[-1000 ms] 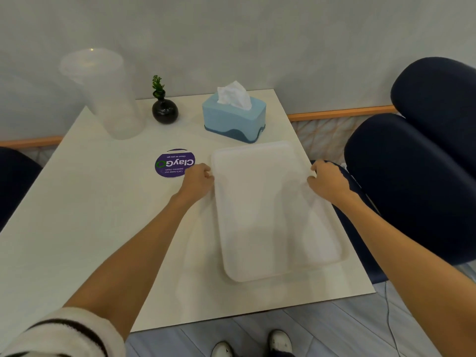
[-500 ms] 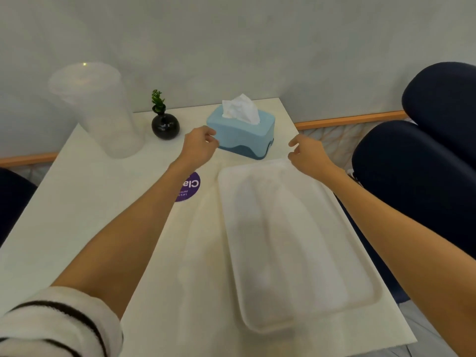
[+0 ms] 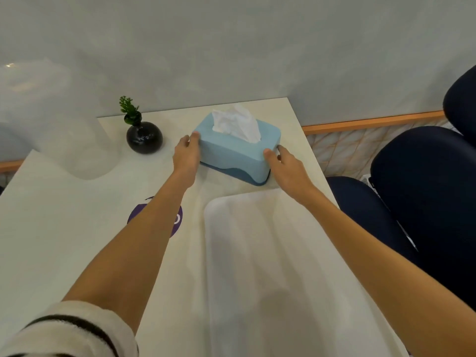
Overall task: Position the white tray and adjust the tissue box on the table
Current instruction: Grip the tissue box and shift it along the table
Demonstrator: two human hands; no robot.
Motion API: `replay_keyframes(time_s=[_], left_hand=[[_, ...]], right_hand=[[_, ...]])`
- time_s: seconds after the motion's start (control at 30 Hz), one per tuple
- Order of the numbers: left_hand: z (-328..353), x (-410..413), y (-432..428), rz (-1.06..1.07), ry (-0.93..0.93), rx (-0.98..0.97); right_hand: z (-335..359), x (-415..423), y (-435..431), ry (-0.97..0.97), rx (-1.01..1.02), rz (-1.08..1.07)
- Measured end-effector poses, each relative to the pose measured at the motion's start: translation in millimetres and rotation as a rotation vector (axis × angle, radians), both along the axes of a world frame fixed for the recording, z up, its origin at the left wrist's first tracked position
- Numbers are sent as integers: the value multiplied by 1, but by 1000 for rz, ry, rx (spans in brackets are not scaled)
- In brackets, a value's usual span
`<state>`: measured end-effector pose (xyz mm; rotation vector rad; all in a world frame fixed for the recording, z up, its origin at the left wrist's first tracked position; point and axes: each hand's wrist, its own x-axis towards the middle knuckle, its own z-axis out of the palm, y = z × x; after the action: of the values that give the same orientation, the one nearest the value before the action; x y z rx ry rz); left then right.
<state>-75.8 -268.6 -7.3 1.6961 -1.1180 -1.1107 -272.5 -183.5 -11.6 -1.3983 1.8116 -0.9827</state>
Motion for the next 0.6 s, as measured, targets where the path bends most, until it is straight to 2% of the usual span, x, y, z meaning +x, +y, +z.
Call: replay_keyframes(time_s=[0.1,0.37,0.6], left_hand=[[-6,-4,-4,24,74,27],[-23,-22,15,-26,-69,-86],[-24,-43,-4,-70,-98,-42]], right_hand=[[-8,4,-6,-49,3,4],[-14,-15,-36,-96,-46,-149],[-14,-51,-82,-55,-65,-170]])
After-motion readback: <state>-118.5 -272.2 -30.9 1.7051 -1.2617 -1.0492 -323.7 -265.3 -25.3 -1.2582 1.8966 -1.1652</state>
